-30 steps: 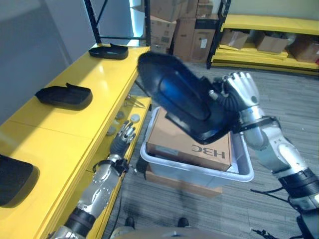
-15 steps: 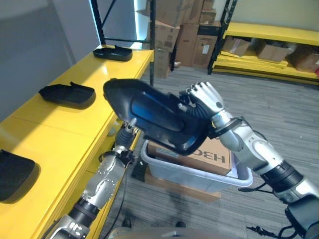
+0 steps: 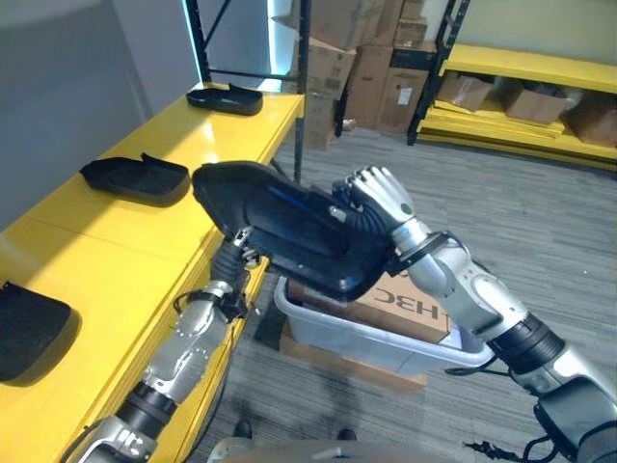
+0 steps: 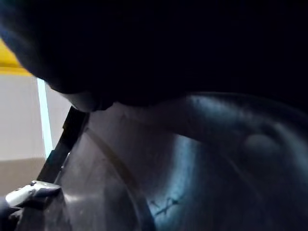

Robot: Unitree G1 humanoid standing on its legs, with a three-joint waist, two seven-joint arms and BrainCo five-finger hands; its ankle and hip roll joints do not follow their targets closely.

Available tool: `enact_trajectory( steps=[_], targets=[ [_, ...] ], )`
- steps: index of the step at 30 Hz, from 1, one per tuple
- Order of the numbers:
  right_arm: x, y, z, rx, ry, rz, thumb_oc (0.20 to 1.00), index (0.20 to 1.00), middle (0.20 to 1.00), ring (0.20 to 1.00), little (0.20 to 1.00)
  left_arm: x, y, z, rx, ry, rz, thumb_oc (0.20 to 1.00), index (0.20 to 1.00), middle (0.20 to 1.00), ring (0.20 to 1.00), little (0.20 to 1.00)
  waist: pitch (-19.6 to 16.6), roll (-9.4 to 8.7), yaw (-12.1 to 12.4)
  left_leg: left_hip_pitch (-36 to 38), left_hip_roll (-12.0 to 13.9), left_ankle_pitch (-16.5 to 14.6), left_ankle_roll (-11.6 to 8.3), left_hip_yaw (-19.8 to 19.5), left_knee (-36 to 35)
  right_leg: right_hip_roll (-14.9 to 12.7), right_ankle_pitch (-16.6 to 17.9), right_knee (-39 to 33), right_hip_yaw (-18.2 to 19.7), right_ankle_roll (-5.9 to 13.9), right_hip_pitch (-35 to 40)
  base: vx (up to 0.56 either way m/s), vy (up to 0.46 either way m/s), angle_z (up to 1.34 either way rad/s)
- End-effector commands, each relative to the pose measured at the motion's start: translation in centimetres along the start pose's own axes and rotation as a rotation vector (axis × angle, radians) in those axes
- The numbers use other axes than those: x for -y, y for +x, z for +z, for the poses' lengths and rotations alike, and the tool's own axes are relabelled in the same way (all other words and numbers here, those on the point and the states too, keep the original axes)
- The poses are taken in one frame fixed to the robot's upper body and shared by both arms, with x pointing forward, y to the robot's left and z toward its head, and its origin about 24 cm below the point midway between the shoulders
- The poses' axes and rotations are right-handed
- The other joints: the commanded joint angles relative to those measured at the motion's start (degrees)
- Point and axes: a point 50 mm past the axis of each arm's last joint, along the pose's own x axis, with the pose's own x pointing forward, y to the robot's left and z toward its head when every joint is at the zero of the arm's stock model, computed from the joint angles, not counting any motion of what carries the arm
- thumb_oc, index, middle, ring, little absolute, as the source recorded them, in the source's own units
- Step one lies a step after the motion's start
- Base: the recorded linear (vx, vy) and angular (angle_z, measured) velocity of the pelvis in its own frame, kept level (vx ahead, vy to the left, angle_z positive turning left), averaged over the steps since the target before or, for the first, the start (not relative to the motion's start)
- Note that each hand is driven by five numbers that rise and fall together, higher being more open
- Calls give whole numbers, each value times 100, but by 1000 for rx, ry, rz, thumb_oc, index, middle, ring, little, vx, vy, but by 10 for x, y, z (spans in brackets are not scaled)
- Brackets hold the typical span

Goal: Move parts from the plastic box to the shelf.

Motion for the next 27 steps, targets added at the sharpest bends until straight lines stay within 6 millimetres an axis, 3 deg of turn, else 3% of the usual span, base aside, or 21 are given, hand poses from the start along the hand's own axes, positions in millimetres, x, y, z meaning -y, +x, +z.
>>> enact_trajectory(
  steps=[1,8,15,16,24,27],
  targets=[
    [10,20,66,338,212,-45,200,200,200,200,200,31,18,37,182,25,-148,200,200,200,200,200,-86,-121,22,223,26,-689,85,-40,-7,-189,-961,99,-142,299,454,0,0,0],
    [-1,18,79,351,328,-19,200,200,200,200,200,28,18,37,197,73,-119,200,200,200,200,200,-58,-99,23,218,25,-681,85,-55,-7,-189,-967,101,-144,287,450,0,0,0],
    [-5,13,79,310,388,-71,200,200,200,200,200,20,16,43,266,155,-19,200,200,200,200,200,-59,-112,39,220,27,-680,87,-90,-7,-202,-973,116,-169,281,458,0,0,0],
    [-2,8,71,261,391,-130,1000,1000,1000,1000,1000,13,13,46,306,236,55,200,200,200,200,200,-65,-118,33,216,30,-679,85,-83,-7,-205,-972,112,-173,286,459,0,0,0],
    [13,-22,32,7,458,-365,1000,1000,1000,1000,1000,-9,1,67,469,614,255,200,200,200,200,200,-102,-124,-105,234,28,-704,77,-16,-7,-204,-957,118,-118,307,429,0,0,0],
    [11,-45,10,-149,416,-427,1000,1000,1000,1000,1000,-21,-5,72,510,756,336,200,200,200,200,200,-128,-122,-196,267,36,-731,84,41,-7,-205,-947,125,-67,319,413,7,-1,-8]
  ],
)
